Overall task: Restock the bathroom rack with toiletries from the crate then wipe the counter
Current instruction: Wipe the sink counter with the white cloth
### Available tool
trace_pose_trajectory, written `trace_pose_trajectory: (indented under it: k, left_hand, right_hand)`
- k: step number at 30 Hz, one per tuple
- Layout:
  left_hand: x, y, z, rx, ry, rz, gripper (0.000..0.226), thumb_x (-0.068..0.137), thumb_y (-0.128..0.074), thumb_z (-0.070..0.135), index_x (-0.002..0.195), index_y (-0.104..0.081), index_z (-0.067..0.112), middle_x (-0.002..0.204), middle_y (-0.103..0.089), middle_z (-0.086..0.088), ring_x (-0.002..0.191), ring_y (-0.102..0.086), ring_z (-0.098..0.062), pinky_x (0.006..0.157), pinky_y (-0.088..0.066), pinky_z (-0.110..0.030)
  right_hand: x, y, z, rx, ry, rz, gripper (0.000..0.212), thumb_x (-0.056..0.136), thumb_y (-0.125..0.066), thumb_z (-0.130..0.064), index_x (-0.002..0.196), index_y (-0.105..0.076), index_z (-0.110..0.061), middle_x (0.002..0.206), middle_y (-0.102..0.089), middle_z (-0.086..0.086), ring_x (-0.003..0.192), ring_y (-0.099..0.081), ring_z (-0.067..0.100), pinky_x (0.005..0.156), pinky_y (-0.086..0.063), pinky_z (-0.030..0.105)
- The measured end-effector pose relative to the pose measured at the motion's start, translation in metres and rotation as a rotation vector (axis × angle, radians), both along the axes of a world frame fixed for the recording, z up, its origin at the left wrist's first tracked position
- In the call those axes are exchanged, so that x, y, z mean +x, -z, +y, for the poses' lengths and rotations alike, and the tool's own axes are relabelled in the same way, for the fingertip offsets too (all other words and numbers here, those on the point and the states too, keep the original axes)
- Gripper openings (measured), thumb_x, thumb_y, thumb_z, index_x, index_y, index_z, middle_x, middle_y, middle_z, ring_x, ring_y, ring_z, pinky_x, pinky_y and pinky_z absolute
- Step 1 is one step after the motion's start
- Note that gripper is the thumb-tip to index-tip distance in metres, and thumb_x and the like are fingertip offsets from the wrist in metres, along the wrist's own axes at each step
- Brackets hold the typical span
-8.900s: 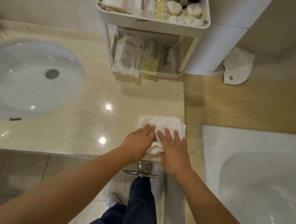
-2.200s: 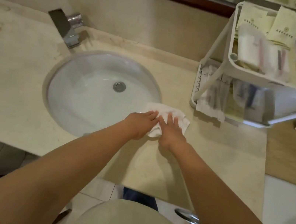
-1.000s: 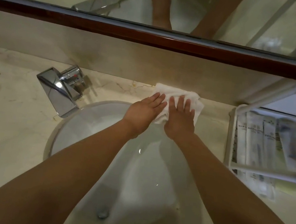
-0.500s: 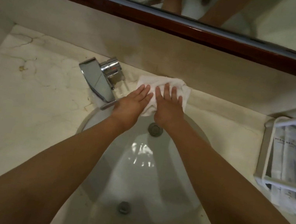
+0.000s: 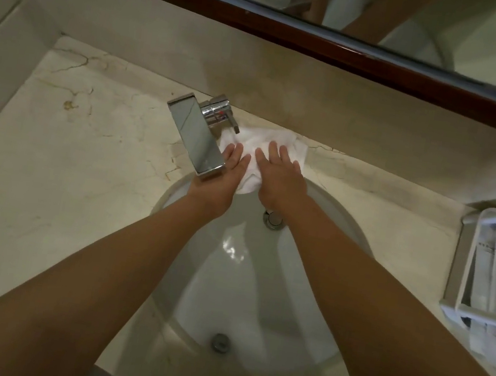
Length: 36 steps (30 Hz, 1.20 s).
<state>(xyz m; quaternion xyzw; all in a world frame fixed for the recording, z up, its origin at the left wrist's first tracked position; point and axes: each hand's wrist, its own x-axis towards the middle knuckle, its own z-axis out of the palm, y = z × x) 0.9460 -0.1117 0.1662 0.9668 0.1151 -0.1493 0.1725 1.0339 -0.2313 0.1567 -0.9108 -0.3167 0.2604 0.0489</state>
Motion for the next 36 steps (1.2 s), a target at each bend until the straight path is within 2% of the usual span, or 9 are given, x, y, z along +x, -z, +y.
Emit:
trace_pose_trajectory:
  k: [2,6,13,18,27,36]
  left_hand:
    - [0.008,0.003,-0.002,0.075,0.092,0.084,0.078,0.09,-0.039,-0.007,0.154,0.0,0.014,0.162,0.011,-0.007,0.149,0.01,-0.021,0.121,-0.01,-0.037]
    - [0.014,0.011,-0.027,0.112,0.187,0.085,0.086,0.085,-0.044,-0.012,0.155,-0.001,0.016,0.162,0.011,-0.004,0.149,0.01,-0.018,0.111,-0.034,-0.034]
    - [0.038,0.01,-0.104,0.12,0.372,0.104,0.09,0.087,-0.058,0.001,0.155,-0.002,0.017,0.162,0.009,-0.007,0.149,0.007,-0.021,0.112,-0.031,-0.034]
    - [0.035,0.009,-0.152,0.084,0.439,0.067,0.088,0.086,-0.049,-0.009,0.155,-0.005,0.023,0.162,0.007,-0.006,0.15,0.005,-0.021,0.108,-0.037,-0.036]
    - [0.01,0.004,-0.212,0.099,0.491,0.072,0.083,0.09,-0.046,-0.005,0.155,-0.005,0.026,0.163,0.007,-0.005,0.15,0.005,-0.021,0.101,-0.04,-0.031]
    - [-0.02,-0.005,-0.249,0.134,0.488,0.1,0.079,0.092,-0.043,-0.004,0.155,-0.006,0.027,0.163,0.006,-0.005,0.15,0.004,-0.02,0.098,-0.043,-0.033]
  right_hand:
    - [0.0,-0.002,-0.009,-0.009,0.014,0.006,0.079,0.092,-0.052,-0.011,0.155,-0.006,-0.02,0.163,0.007,0.008,0.149,0.005,0.027,0.119,-0.011,0.046]
    - [-0.003,-0.006,-0.042,-0.032,0.056,0.002,0.08,0.091,-0.054,-0.011,0.155,-0.007,-0.02,0.162,0.007,0.009,0.15,0.004,0.027,0.118,-0.014,0.046]
    - [-0.004,-0.014,-0.128,-0.08,0.212,0.054,0.075,0.094,-0.046,-0.011,0.155,-0.005,-0.023,0.163,0.009,0.004,0.15,0.006,0.023,0.12,-0.015,0.043]
    - [-0.017,-0.015,-0.181,-0.079,0.293,0.069,0.075,0.093,-0.044,-0.007,0.155,-0.004,-0.024,0.163,0.009,0.003,0.15,0.006,0.022,0.12,-0.014,0.043]
    - [-0.05,-0.012,-0.245,-0.031,0.326,0.057,0.074,0.092,-0.04,-0.004,0.155,-0.005,-0.022,0.163,0.007,0.005,0.15,0.005,0.024,0.12,-0.015,0.044]
    - [-0.077,-0.012,-0.281,-0.009,0.304,0.08,0.077,0.093,-0.044,-0.001,0.155,-0.005,-0.022,0.163,0.009,0.005,0.15,0.007,0.025,0.12,-0.012,0.045]
